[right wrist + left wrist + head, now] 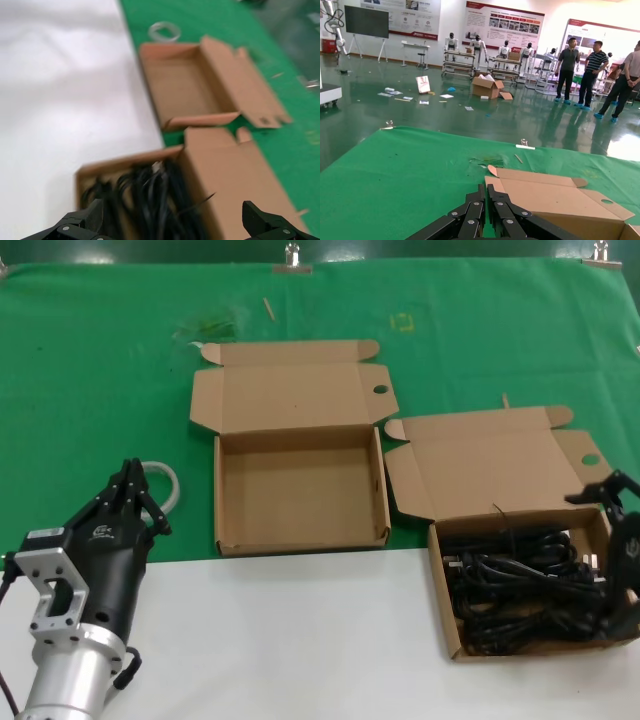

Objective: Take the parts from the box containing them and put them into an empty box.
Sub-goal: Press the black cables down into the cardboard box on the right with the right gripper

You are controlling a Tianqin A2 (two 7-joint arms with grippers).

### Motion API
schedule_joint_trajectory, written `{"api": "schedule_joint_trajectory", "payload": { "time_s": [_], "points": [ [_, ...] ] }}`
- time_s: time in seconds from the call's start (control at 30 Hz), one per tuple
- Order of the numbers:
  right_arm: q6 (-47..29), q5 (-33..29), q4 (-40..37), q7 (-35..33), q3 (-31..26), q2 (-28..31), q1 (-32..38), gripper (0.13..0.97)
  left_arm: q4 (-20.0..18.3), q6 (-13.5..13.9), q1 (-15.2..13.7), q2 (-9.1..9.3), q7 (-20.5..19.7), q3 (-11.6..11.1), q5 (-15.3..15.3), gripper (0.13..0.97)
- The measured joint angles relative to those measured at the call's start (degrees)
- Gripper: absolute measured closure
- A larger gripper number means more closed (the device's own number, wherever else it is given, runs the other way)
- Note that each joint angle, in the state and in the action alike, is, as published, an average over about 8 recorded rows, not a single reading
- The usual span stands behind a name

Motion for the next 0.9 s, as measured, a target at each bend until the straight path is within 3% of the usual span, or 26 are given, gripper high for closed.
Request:
{"api": "schedule_joint_trajectory", "payload": {
  "time_s": [0.37, 0.9],
  "points": [
    [-12.8, -6.9, -9.5, -10.1, -5.5, -1.7, 10.1, 0.129, 0.0, 0.0, 0.0, 0.00, 0.0, 0.0, 0.0, 0.941],
    [-13.7, -12.3, -17.3, -17.1, -8.0, -6.7, 14.2, 0.129, 0.0, 0.0, 0.0, 0.00, 0.0, 0.0, 0.0, 0.941]
  ]
}}
